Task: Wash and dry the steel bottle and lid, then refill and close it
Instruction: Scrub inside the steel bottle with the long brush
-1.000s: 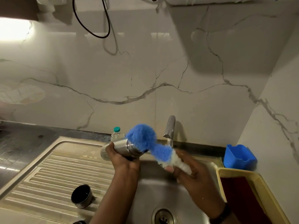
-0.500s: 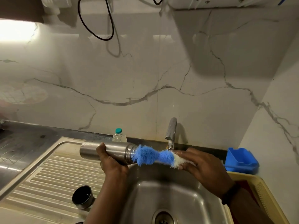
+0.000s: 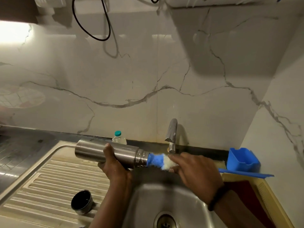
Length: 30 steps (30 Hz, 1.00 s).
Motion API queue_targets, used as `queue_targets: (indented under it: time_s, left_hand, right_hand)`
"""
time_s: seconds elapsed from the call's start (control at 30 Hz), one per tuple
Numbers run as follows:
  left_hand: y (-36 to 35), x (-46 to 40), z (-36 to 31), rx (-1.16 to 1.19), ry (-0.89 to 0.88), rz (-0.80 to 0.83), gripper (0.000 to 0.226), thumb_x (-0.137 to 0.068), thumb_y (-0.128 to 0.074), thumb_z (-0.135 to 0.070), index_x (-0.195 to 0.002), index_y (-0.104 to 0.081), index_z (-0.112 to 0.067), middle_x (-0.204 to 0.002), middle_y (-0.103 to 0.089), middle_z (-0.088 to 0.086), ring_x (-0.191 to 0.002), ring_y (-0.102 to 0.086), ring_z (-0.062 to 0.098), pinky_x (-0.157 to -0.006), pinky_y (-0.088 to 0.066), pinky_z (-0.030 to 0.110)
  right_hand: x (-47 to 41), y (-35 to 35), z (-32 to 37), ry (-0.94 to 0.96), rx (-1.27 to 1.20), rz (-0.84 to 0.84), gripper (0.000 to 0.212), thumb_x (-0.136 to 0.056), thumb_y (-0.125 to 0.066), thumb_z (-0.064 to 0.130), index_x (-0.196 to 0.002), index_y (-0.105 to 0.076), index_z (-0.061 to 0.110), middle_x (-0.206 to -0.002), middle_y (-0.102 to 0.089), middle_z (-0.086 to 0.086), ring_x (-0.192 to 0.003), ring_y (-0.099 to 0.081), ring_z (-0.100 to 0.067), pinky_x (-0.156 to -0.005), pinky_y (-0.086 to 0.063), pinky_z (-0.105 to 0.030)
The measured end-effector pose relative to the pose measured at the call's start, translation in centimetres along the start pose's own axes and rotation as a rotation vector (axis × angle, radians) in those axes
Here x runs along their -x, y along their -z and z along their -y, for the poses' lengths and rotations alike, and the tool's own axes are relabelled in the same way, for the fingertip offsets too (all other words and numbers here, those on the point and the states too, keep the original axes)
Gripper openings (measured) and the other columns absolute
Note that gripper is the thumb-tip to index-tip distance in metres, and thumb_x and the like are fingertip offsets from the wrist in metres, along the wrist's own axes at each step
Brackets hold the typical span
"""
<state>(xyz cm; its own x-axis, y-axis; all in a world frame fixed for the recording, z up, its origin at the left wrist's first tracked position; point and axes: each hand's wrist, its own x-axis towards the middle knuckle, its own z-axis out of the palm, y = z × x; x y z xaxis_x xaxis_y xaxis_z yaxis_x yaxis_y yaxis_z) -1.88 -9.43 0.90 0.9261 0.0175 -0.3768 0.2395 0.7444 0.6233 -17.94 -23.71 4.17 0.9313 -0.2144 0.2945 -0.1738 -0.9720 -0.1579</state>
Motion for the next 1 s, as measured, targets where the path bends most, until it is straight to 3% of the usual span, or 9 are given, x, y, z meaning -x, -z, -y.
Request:
queue_targets:
  time_s: [0.1,0.2,0.33,0.43,0.63,0.73,0.8,0.9,1.0]
  left_hand:
    - [0.3,0.1,0.5,-0.031,0.054,0.041,0.064,-0.09,-0.066,-0.039,-0.142,-0.037,-0.015,-0.114,-0.064,0.012,-0.089,-0.068,0.025,-0.065,-0.056,0.038]
    - [1.1,0.2,0.8,-0.037,0.108,0.07,0.067,-0.089,-0.066,-0.04,-0.142,-0.037,-0.012,-0.113,-0.063,0.015,-0.093,-0.068,0.029,-0.065,-0.057,0.039]
    - [1.8,0.3,0.7,-0.045,0.168,0.187,0.065,-0.091,-0.063,-0.04,-0.144,-0.037,-0.013,-0.127,-0.061,0.02,-0.102,-0.067,0.031,-0.066,-0.057,0.039]
    - [2.1,0.3,0.8,-0.156,0.18,0.223,0.061,-0.092,-0.058,-0.046,-0.14,-0.041,-0.011,-0.12,-0.064,0.018,-0.102,-0.066,0.029,-0.072,-0.053,0.037]
    - [4.2,-0.5,2.5,-0.532,0.124,0.275,0.122,-0.06,-0.067,-0.084,-0.144,-0.038,0.0,-0.121,-0.066,0.021,-0.105,-0.068,0.029,-0.059,-0.058,0.02]
    - [4.6,-0.3,3.0,-0.54,0.138,0.273,0.133,-0.047,-0.076,-0.084,-0.145,-0.036,-0.004,-0.124,-0.065,0.02,-0.109,-0.068,0.03,-0.089,-0.059,0.039]
    - [4.2,0.0,2.8,-0.401,0.213,0.284,0.124,-0.048,-0.086,-0.073,-0.145,-0.038,-0.012,-0.126,-0.065,0.02,-0.112,-0.067,0.033,-0.1,-0.051,0.052]
    - [4.2,0.3,2.4,-0.379,0.166,0.329,0.071,-0.086,-0.06,-0.059,-0.139,-0.046,-0.013,-0.116,-0.064,0.011,-0.1,-0.066,0.025,-0.075,-0.056,0.038]
    - [4.8,0.0,1.7,-0.342,0.145,0.418,0.038,-0.099,-0.048,-0.04,-0.135,-0.052,-0.026,-0.113,-0.061,0.008,-0.096,-0.062,0.022,-0.062,-0.056,0.029]
  right_hand:
    - [-0.9,-0.4,1.7,-0.002,-0.043,0.08,0.043,-0.096,-0.047,0.052,-0.136,-0.048,0.034,-0.118,-0.065,0.006,-0.099,-0.059,-0.008,-0.085,-0.047,-0.026]
    - [-1.6,-0.5,1.3,-0.063,-0.204,0.181,0.046,-0.09,-0.055,0.056,-0.13,-0.055,0.034,-0.114,-0.067,0.008,-0.093,-0.058,-0.001,-0.076,-0.043,-0.018]
    - [-1.3,-0.5,0.5,-0.074,-0.178,0.135,0.051,-0.09,-0.05,0.062,-0.134,-0.051,0.035,-0.117,-0.066,0.01,-0.098,-0.059,-0.003,-0.085,-0.05,-0.025]
    - [-0.9,-0.2,0.2,-0.046,-0.088,0.058,0.053,-0.093,-0.045,0.06,-0.141,-0.045,0.036,-0.126,-0.062,0.012,-0.105,-0.059,-0.005,-0.087,-0.049,-0.023]
    - [-1.2,1.6,-1.6,0.058,0.051,-0.02,0.047,-0.091,-0.052,0.057,-0.134,-0.053,0.039,-0.113,-0.069,0.011,-0.094,-0.065,-0.009,-0.077,-0.053,-0.03]
    - [-1.5,2.1,-2.1,0.088,0.075,-0.01,0.043,-0.086,-0.06,0.056,-0.125,-0.061,0.038,-0.102,-0.073,0.011,-0.083,-0.067,-0.011,-0.067,-0.055,-0.032]
    - [-1.5,2.4,-2.5,0.083,0.053,-0.006,0.043,-0.088,-0.055,0.058,-0.126,-0.06,0.04,-0.108,-0.071,0.015,-0.089,-0.067,-0.009,-0.072,-0.054,-0.03]
    - [-1.3,3.0,-3.4,0.041,-0.012,0.034,0.044,-0.091,-0.052,0.058,-0.132,-0.054,0.044,-0.123,-0.064,0.02,-0.104,-0.062,-0.004,-0.082,-0.046,-0.022]
    - [-1.5,4.3,-4.7,-0.032,-0.134,0.061,0.046,-0.088,-0.054,0.06,-0.131,-0.054,0.046,-0.126,-0.062,0.02,-0.11,-0.057,-0.003,-0.09,-0.043,-0.021]
